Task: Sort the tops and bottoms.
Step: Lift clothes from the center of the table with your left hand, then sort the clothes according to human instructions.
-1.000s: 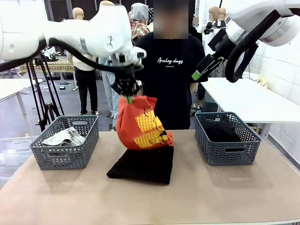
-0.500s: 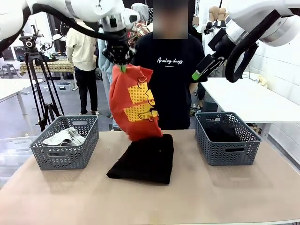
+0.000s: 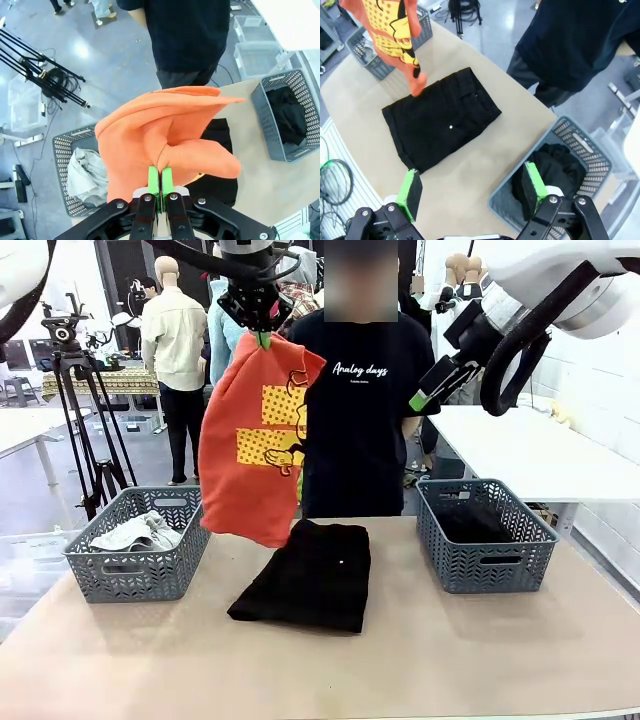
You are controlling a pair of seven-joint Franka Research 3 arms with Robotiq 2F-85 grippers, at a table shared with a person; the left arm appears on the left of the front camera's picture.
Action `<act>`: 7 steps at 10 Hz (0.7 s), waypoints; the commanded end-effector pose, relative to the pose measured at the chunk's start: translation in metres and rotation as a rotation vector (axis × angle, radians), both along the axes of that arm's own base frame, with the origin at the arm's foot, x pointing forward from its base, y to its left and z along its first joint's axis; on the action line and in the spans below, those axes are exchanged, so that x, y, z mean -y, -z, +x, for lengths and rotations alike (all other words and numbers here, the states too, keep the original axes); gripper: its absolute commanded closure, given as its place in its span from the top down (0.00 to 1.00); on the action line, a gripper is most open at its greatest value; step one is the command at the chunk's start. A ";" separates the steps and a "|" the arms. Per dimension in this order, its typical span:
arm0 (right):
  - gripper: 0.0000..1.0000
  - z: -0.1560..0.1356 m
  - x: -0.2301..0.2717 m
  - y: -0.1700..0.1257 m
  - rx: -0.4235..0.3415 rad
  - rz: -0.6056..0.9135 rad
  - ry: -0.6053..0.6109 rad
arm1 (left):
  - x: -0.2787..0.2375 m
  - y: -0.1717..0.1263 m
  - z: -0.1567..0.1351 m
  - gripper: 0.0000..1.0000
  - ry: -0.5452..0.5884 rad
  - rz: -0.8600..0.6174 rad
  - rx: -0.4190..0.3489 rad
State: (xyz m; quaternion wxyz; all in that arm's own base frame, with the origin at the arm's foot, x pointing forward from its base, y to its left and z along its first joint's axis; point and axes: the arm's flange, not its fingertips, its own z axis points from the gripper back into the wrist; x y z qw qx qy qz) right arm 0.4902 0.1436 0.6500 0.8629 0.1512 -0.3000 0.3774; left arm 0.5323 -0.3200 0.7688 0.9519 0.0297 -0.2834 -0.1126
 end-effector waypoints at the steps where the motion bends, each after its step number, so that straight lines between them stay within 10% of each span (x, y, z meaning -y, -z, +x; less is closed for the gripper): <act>1: 1.00 -0.001 0.000 0.001 -0.001 -0.001 0.000 | -0.006 0.006 0.004 0.00 -0.005 -0.018 -0.021; 7: 1.00 -0.001 0.000 0.001 -0.001 -0.001 0.000 | -0.006 0.006 0.004 0.00 -0.005 -0.018 -0.021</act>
